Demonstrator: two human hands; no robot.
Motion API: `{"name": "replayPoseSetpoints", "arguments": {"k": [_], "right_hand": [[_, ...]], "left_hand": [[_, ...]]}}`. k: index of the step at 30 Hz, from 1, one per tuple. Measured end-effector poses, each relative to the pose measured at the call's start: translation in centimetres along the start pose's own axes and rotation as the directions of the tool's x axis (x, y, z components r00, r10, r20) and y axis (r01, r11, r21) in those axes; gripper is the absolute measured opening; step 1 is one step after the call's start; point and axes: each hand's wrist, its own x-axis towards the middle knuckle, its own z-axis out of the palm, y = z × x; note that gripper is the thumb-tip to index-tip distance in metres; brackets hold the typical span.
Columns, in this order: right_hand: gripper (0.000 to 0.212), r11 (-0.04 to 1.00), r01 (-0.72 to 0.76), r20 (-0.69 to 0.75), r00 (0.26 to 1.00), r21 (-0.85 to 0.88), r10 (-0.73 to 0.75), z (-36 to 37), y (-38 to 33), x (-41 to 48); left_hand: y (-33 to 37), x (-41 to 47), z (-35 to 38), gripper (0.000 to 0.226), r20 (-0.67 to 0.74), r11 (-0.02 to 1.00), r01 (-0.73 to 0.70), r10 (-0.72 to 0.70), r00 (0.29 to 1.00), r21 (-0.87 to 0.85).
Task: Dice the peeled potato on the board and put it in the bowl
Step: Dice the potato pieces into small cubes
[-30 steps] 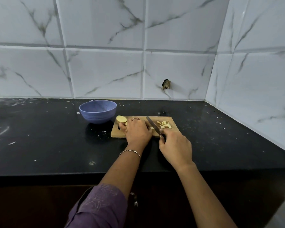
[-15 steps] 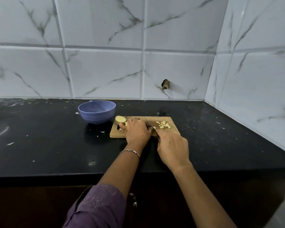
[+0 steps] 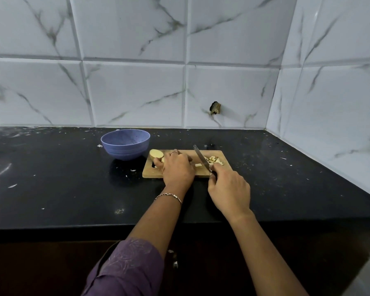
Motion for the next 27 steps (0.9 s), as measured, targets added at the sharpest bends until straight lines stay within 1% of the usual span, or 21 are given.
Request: {"name": "replayPoseSetpoints", "arguments": {"k": [5,9,16,21,24,27], "right_hand": [[0.012,1.000,0.025,0.030,0.999,0.016,-0.026,-0.3,-0.1,-0.4],[0.010,0.999,0.049,0.028,0.998,-0.002,-0.049,-0.4,-0.2,-0.5],[0.016,0.984,0.159,0.051,0.987,-0.084,-0.155,-0.1,-0.6,-0.2],[0.023,0.961,0.240,0.072,0.970,-0.135,-0.232,-0.1,-1.6,-0.3],[0.024,0.962,0.229,0.086,0.972,-0.147,-0.218,-0.2,-1.7,-0.3],[0.023,0.978,0.172,0.092,0.983,-0.118,-0.162,-0.2,-1.4,-0.1]], "left_hand": [[-0.2,-0.4,-0.1,0.024,-0.040,1.000,-0.009,0.009,0.999,-0.002],[0.0,-0.4,-0.2,0.023,-0.008,1.000,-0.024,0.024,1.000,0.012],[0.3,-0.4,-0.1,0.024,0.024,0.997,-0.083,0.082,0.996,0.010],[0.3,-0.4,-0.1,0.028,0.048,0.997,-0.081,0.081,0.996,0.001],[0.3,-0.4,-0.1,0.028,0.046,0.997,-0.079,0.079,0.996,-0.006],[0.4,-0.5,-0.1,0.028,0.047,0.997,-0.083,0.084,0.995,-0.004]]}}
